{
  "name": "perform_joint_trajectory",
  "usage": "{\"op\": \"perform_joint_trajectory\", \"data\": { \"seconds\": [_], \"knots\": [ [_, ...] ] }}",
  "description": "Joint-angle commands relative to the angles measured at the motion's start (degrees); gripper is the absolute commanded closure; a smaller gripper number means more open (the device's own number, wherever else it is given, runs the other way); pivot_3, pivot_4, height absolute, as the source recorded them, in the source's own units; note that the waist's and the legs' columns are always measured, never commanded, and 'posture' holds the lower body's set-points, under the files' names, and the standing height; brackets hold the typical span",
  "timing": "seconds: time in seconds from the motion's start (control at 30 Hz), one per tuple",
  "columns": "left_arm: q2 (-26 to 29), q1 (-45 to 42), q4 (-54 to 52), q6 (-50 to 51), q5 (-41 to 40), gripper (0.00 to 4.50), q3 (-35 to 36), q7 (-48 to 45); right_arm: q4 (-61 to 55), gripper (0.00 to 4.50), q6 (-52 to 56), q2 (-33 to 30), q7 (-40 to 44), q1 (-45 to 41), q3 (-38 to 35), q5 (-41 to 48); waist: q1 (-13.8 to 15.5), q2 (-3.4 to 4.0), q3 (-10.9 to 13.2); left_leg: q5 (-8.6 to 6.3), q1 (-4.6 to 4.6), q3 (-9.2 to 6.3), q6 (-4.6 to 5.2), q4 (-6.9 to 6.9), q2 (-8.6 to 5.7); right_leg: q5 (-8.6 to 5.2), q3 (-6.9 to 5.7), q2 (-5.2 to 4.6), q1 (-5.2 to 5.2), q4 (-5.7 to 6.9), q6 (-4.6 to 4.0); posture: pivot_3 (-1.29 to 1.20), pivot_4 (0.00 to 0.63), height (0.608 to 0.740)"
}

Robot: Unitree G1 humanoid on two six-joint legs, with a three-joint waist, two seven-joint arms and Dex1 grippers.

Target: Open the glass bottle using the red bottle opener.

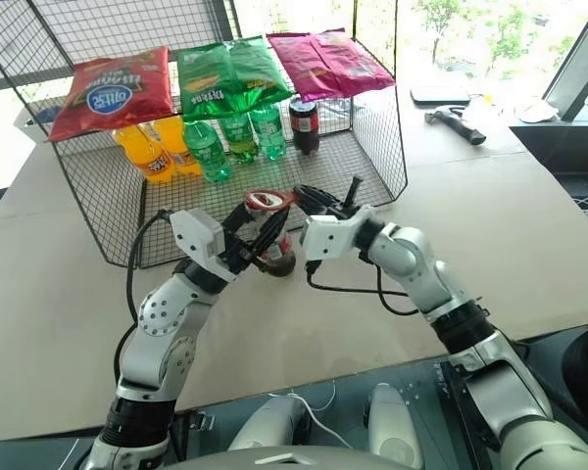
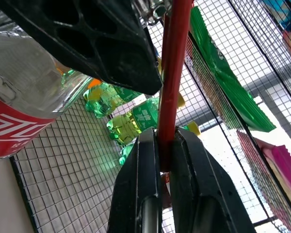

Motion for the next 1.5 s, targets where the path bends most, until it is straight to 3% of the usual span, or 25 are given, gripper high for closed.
{"op": "perform_joint_trajectory", "data": {
  "seconds": [0.03,0.4,0.77,1.1,1.5],
  "knots": [
    [0.4,0.7,2.7,1.7,1.9,2.97,-1.0,0.4,1.9,4.5,-4.5,1.3,-0.6,-0.8,3.4,-2.4,0.0,0.0,0.0,0.0,0.0,0.01,0.0,0.0,0.0,0.0,0.01,0.0,0.0,0.0,0.0,0.0,0.15,0.739],
    [-0.1,0.3,3.4,1.8,2.1,2.97,-1.2,0.9,10.9,4.5,-12.0,2.7,-4.0,-3.1,5.6,-7.0,-0.1,0.07,-0.1,0.0,0.31,0.11,0.0,-0.03,0.03,-0.01,0.13,0.08,0.25,0.0,-0.01,0.0,0.15,0.739],
    [-0.3,0.9,4.3,2.2,2.2,2.97,-1.4,1.4,14.5,4.5,-20.3,-3.0,-12.2,-11.5,1.9,-12.0,0.0,0.08,0.0,0.0,0.5,0.21,0.0,-0.15,0.06,-0.01,0.25,0.12,0.37,-0.03,-0.01,0.0,0.15,0.739],
    [-0.9,1.2,4.6,2.5,2.3,2.97,-2.2,1.9,20.5,4.5,-24.4,-5.7,-23.4,-19.8,0.8,-19.9,0.1,0.05,0.1,0.0,0.45,0.21,0.0,-0.16,0.06,-0.01,0.27,0.11,0.34,-0.06,-0.01,0.0,0.15,0.739],
    [-0.9,1.6,4.9,2.8,2.0,2.97,-2.4,1.8,20.1,4.5,-22.8,-7.9,-36.2,-22.8,-0.1,-27.7,0.2,0.05,0.1,0.0,0.12,0.16,0.0,-0.16,0.05,-0.01,0.22,0.1,0.08,-0.13,-0.02,0.0,0.15,0.739]
  ]
}}
